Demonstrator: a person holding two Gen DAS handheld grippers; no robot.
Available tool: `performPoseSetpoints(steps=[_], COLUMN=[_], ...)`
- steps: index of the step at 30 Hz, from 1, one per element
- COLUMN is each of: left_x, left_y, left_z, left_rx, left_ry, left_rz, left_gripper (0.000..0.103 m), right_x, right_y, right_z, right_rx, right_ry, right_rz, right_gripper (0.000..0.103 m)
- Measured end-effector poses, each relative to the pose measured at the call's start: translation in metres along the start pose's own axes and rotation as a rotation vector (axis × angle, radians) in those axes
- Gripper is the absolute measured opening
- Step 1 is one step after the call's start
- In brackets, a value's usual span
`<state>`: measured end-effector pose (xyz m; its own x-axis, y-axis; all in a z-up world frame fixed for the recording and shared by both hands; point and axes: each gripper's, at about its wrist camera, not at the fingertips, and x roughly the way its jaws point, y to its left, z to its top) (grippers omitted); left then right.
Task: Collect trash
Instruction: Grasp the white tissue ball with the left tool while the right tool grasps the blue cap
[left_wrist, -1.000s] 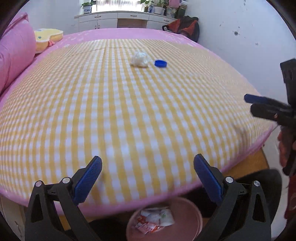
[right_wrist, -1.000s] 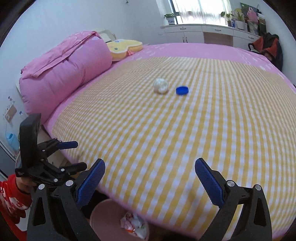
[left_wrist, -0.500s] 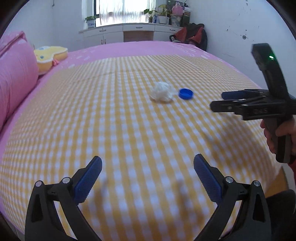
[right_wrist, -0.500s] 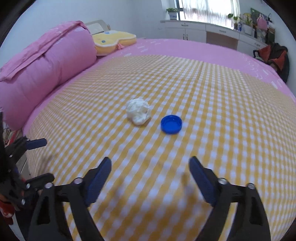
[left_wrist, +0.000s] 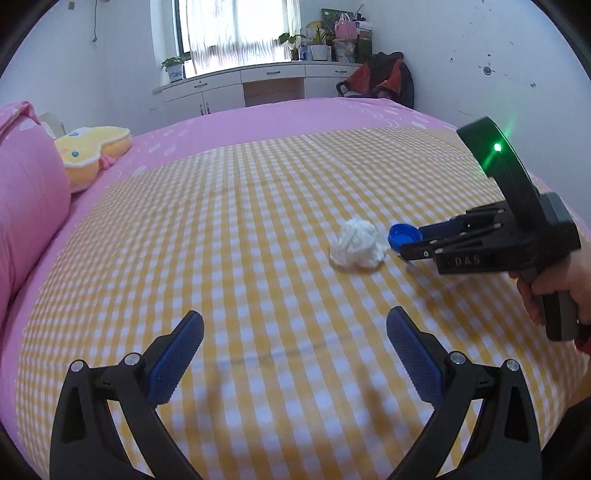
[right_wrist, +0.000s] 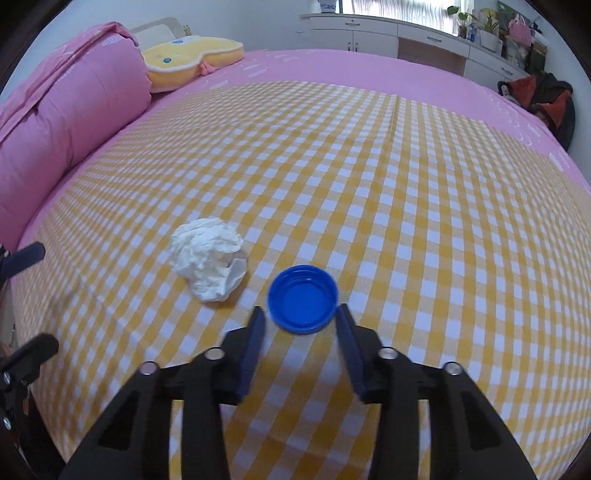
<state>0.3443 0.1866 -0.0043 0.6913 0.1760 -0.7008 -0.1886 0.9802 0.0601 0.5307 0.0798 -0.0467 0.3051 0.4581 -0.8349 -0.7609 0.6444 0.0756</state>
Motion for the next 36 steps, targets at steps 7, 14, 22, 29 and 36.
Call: performPoseSetpoints(steps=[7, 14, 22, 29, 36], left_x=[0.032, 0.064, 0.105, 0.121, 0.113], left_y=[-0.008, -0.027, -0.046, -0.048, -0.046], left_z=[0.017, 0.029, 0.048, 0.052, 0.052], left_rx=[-0.003, 0.005, 0.027, 0.027, 0.022], left_ry=[0.026, 0.046, 0.091, 0.127, 0.109], left_rz=[-0.042, -0.079, -0.078, -0.101, -0.096], left_gripper=[0.098, 0.098, 0.079, 0.048, 0.044], right_x=[-0.002, -0.024, -0.018, -0.01, -0.016], right_y=[-0.009, -0.021, -0.039, -0.038, -0.031], right_z=[0.003, -0.009, -0.018, -0.011, -0.013], right_rx=[0.013, -0.002, 0.021, 0.008, -0.016], right_ry=[-0.029, -0.032, -0.036, -0.055, -0.062], right_rz=[0.005, -0.01, -0.024, -0.015, -0.023], right_gripper=[0.041, 0.041, 0.049, 0.047, 0.044])
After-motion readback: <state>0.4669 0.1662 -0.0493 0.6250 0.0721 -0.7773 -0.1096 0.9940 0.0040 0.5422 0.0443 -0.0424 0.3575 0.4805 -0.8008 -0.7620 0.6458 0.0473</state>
